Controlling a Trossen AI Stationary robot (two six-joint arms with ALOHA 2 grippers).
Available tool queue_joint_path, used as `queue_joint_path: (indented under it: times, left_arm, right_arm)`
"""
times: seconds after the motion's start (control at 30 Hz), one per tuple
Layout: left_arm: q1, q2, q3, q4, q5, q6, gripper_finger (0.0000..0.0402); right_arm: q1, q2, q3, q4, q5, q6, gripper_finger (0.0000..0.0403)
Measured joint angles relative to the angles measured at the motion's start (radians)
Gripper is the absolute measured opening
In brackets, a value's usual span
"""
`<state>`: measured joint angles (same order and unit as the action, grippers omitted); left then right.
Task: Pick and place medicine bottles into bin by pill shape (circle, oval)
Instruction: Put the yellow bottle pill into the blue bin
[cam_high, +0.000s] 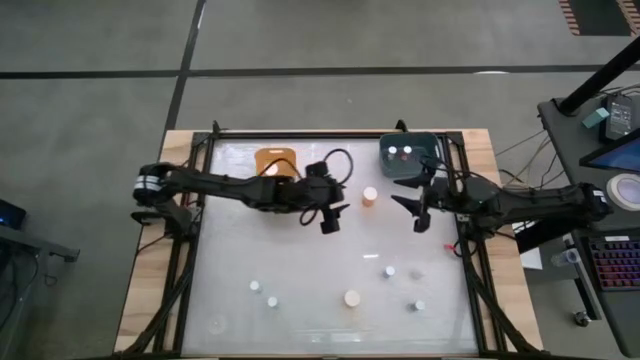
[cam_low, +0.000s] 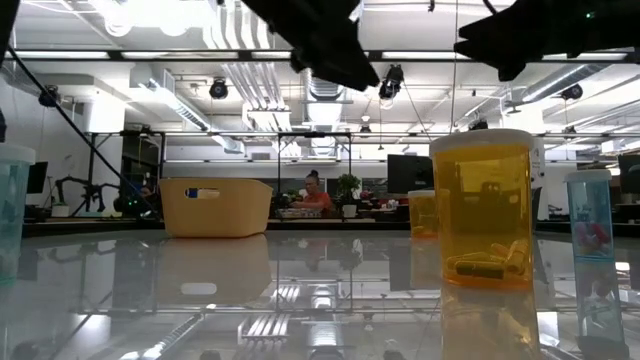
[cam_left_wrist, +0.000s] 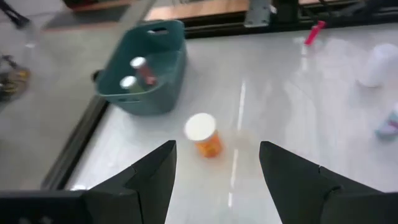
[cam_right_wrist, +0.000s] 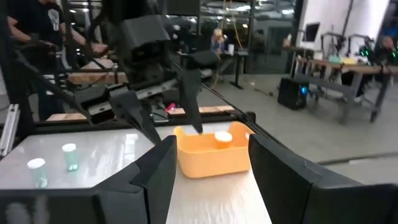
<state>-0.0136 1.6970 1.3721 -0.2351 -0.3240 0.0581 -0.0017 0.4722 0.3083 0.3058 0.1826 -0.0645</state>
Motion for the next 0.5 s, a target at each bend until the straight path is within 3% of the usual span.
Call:
queue_joint_path:
  times: [0.2, 0.5]
  left_arm:
    - [0.032, 0.099, 0.127, -0.075, 0.087, 0.0, 0.0215]
    - [0.066, 0.198, 0.23, -0.058, 0.114, -0.002, 0.0215]
  right_arm:
    - [0.0, -0.066, -0.024, 0.029, -0.056, -0.063, 0.0192]
    - [0.0, -0.166, -0.041, 0.023, -0.105, -0.091, 0.0192]
